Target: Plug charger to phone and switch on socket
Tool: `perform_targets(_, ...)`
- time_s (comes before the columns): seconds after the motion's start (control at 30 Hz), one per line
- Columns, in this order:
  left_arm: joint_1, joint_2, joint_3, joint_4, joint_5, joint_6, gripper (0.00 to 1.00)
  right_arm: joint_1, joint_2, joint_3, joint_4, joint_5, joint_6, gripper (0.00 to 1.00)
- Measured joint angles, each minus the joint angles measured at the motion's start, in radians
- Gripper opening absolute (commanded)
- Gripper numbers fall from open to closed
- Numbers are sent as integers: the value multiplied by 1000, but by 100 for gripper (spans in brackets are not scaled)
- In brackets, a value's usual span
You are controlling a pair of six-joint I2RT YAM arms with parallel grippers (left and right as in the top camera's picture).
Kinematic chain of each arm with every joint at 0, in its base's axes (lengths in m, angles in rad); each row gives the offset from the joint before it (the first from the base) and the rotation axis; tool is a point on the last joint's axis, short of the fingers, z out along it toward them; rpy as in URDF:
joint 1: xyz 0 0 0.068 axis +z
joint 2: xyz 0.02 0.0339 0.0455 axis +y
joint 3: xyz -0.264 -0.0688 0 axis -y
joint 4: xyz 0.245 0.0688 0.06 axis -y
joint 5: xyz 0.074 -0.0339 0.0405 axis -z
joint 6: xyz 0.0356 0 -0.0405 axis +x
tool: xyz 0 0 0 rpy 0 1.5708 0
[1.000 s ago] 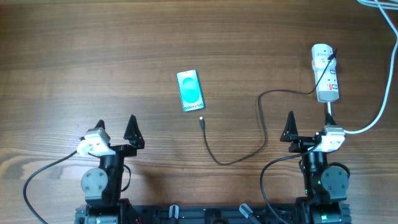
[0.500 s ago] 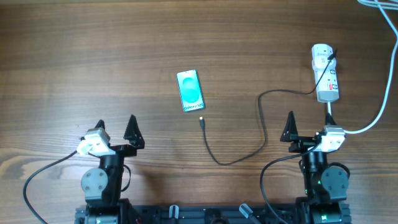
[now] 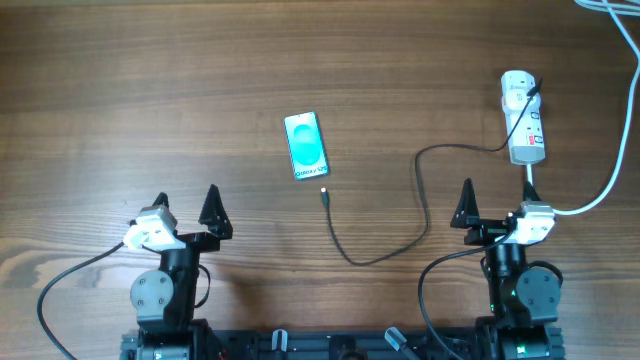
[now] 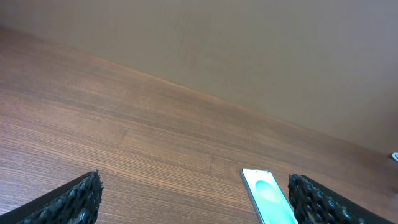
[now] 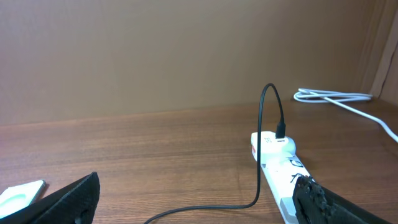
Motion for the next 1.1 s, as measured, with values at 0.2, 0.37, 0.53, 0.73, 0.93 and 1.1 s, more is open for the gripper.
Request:
perform_targets(0.2,0,0,0,0,0,0,100,0,0,0,0,0,0,100)
perform_targets(0.37,0,0,0,0,0,0,100,0,0,0,0,0,0,100)
perform_targets(0.53,0,0,0,0,0,0,100,0,0,0,0,0,0,100)
perform_targets(0.73,0,0,0,7,0,0,100,0,0,0,0,0,0,100)
perform_targets(0.93,0,0,0,50,0,0,100,0,0,0,0,0,0,100)
perform_targets(1.1,0,0,24,-28,38,-5,100,0,0,0,0,0,0,100)
